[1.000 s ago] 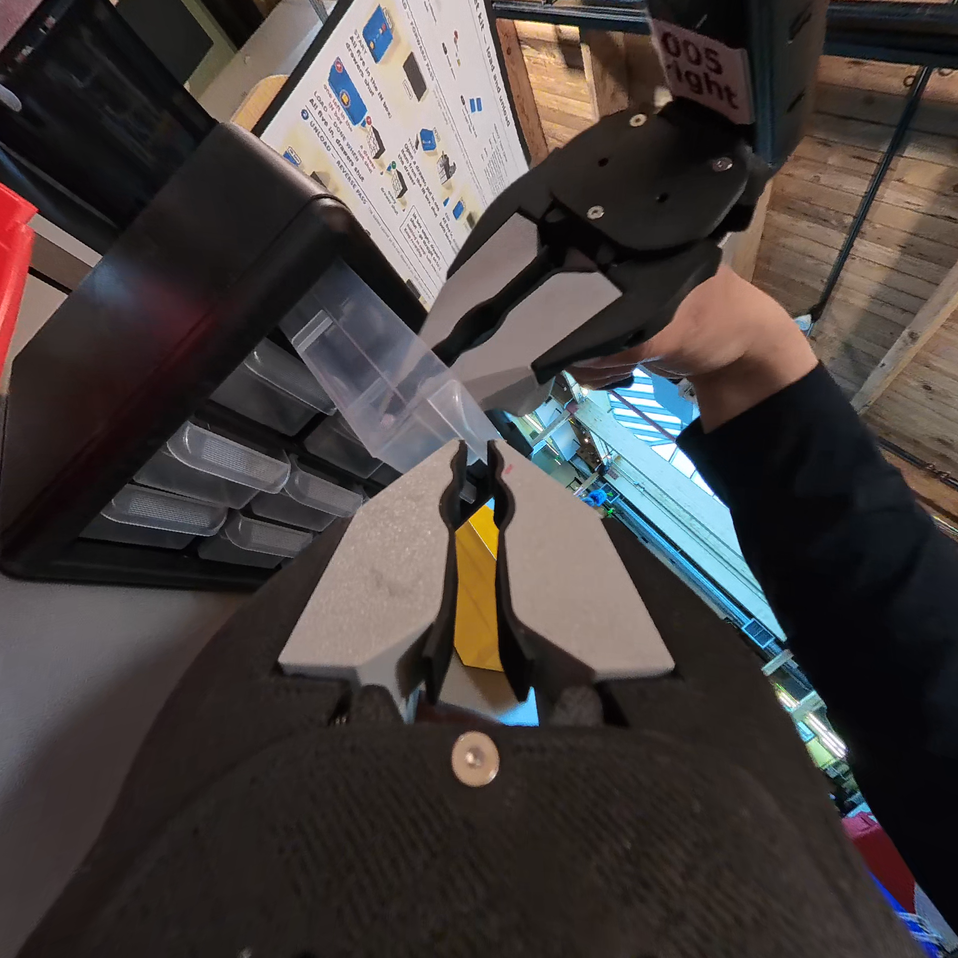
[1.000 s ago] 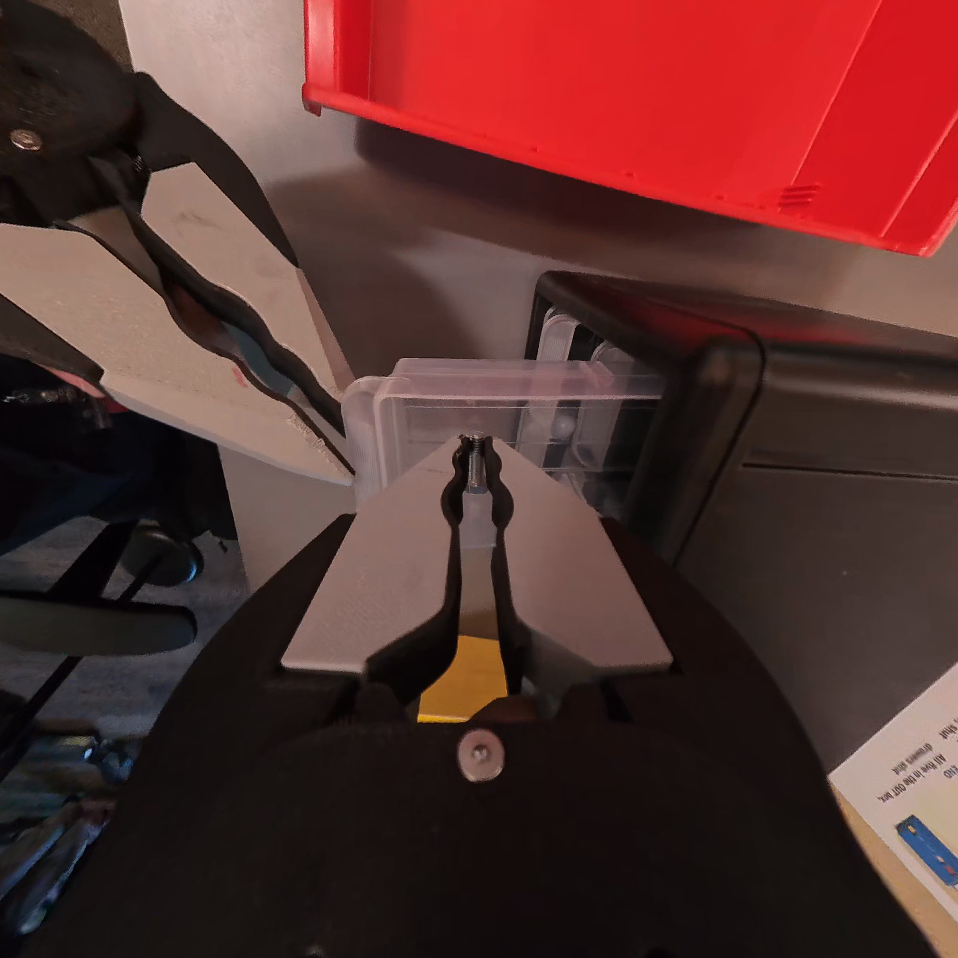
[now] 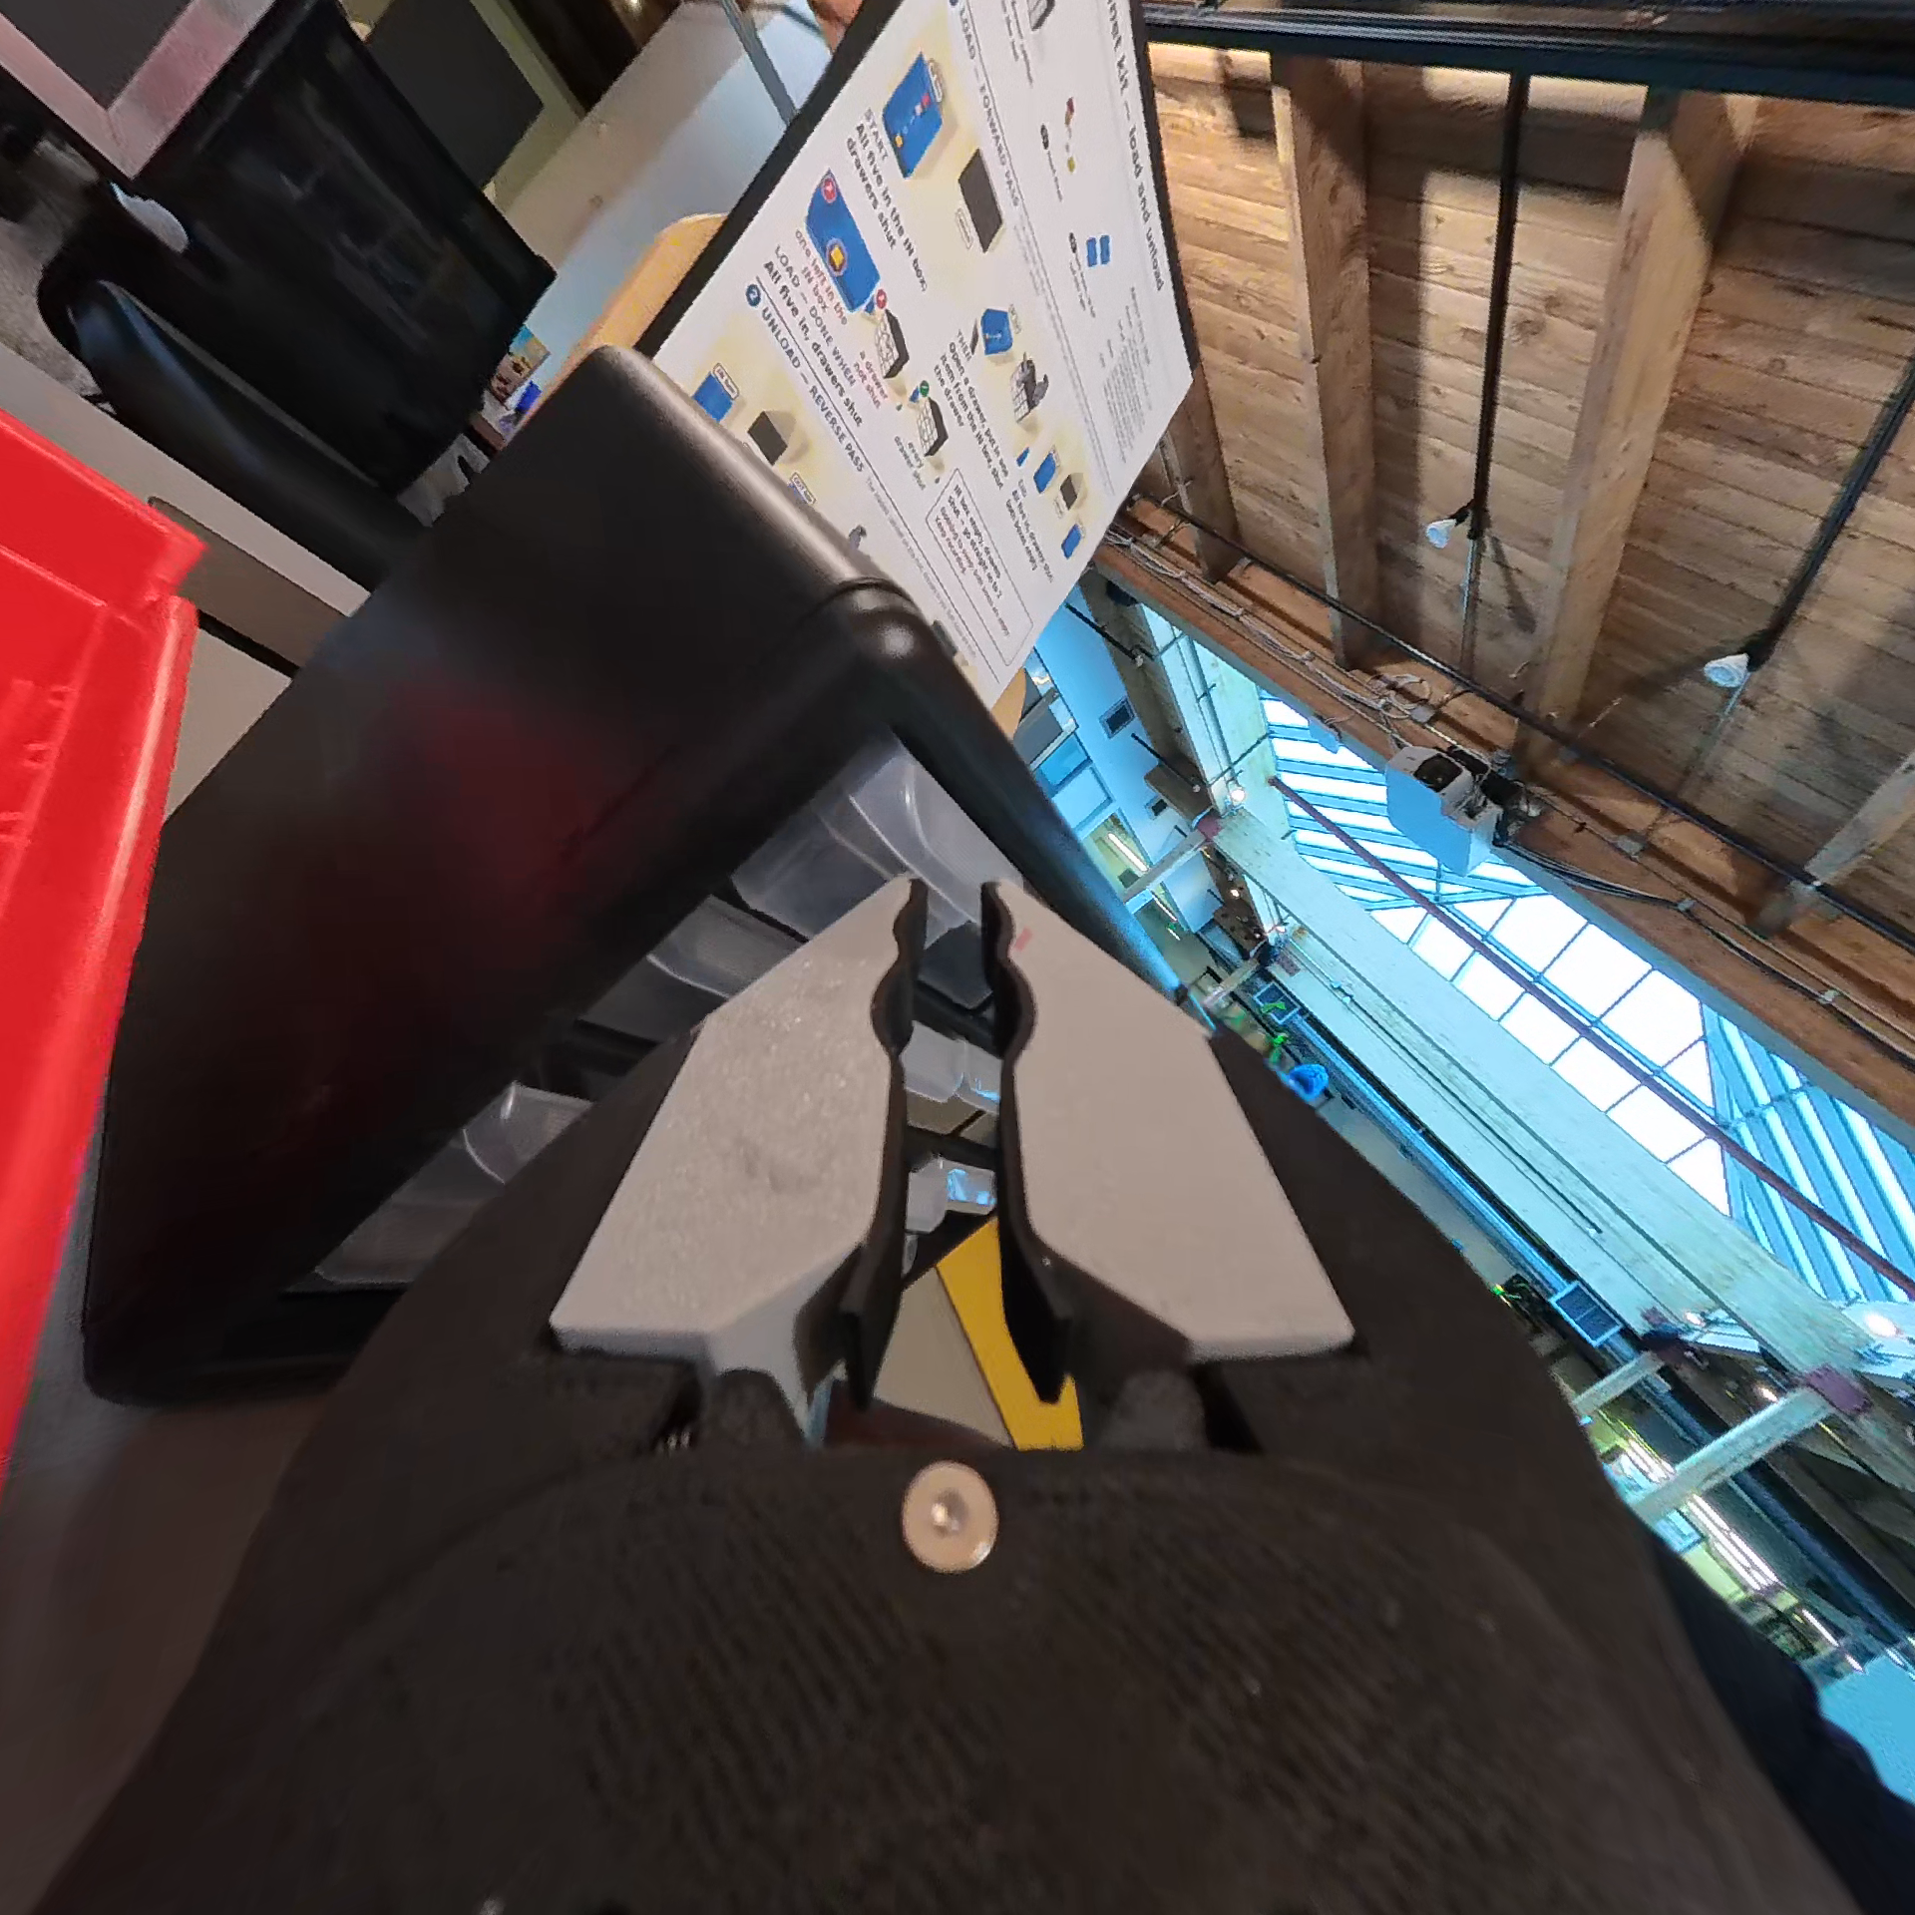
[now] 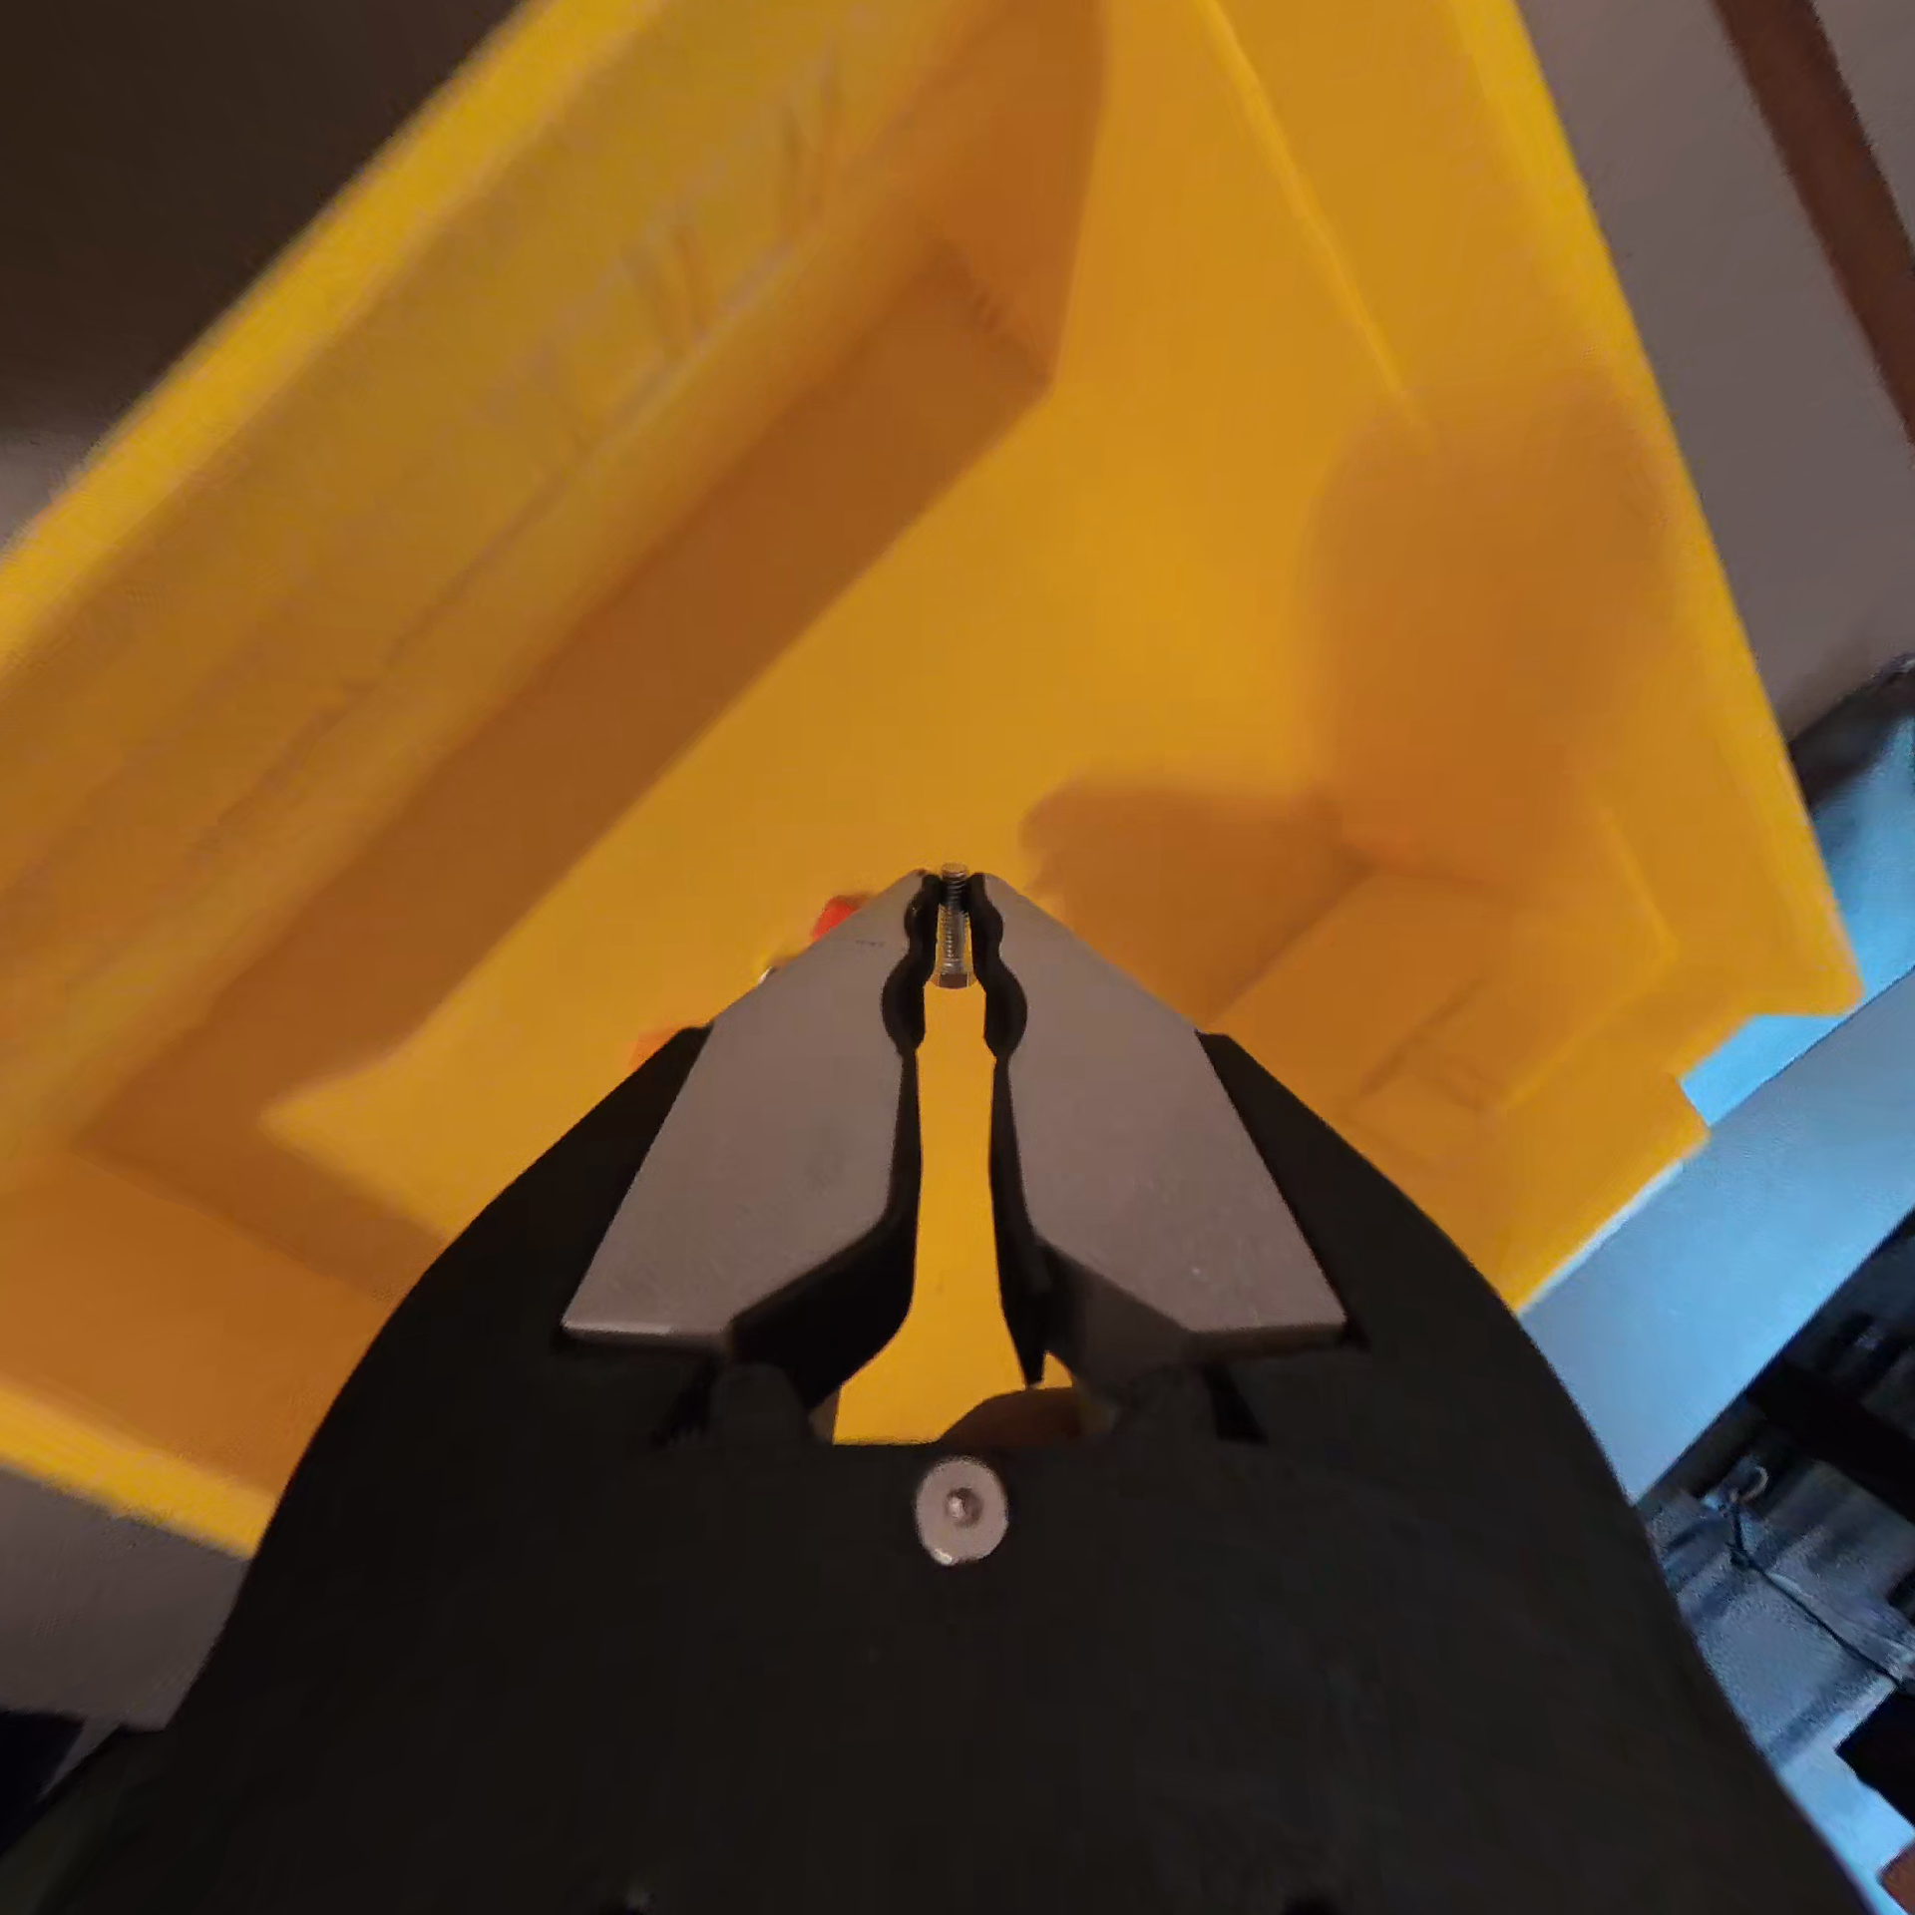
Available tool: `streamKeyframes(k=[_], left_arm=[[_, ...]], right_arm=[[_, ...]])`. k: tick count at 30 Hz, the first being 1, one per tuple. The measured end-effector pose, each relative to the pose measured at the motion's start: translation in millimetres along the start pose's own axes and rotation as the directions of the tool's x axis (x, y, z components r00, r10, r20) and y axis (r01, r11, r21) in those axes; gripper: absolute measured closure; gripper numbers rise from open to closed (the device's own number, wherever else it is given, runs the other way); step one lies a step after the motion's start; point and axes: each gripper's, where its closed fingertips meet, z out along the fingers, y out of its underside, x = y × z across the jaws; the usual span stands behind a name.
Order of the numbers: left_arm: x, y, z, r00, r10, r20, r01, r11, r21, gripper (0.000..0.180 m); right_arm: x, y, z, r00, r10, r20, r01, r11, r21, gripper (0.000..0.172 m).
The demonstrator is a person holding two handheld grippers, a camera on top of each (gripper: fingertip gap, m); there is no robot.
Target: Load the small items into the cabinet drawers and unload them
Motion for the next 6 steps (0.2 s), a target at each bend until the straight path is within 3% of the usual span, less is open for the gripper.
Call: streamKeyframes(k=[6], left_arm=[[-2.9, 2.0, -19.1, 0.999, 0.047, 0.008, -0.048, 0.999, 0.015, 0.155]], right_arm=[[2.1, -5.1, 39.1, 0.997, 0.042, 0.058, -0.041, 0.999, -0.011, 0.169]])
